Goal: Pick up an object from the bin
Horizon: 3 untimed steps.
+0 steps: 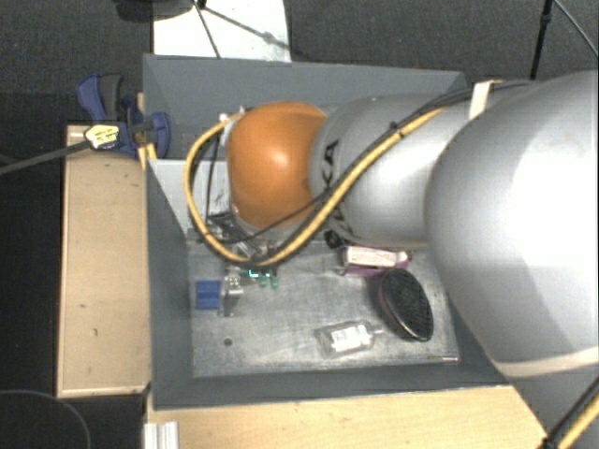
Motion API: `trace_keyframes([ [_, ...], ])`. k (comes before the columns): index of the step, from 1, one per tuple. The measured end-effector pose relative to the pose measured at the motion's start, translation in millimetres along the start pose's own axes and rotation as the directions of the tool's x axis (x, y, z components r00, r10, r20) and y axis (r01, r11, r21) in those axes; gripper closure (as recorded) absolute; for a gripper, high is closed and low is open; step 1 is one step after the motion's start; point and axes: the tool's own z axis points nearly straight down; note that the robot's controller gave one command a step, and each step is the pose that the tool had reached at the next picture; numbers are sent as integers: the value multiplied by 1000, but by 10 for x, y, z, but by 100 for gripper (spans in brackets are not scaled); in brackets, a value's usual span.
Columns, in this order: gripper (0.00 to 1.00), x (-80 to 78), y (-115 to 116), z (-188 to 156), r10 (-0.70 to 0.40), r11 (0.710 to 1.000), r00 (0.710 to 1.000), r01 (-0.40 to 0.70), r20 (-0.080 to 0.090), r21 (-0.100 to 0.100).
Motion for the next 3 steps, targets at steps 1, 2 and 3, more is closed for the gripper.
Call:
trace_keyframes([
  [1, 0, -322, -611, 593, -47, 999, 999, 47, 9, -5],
  [2, 0, -327, -993, 286, 103, 995, 995, -103, 12, -2],
  [3, 0, -339, -539, 295, 384, 923, 923, -384, 8, -7],
])
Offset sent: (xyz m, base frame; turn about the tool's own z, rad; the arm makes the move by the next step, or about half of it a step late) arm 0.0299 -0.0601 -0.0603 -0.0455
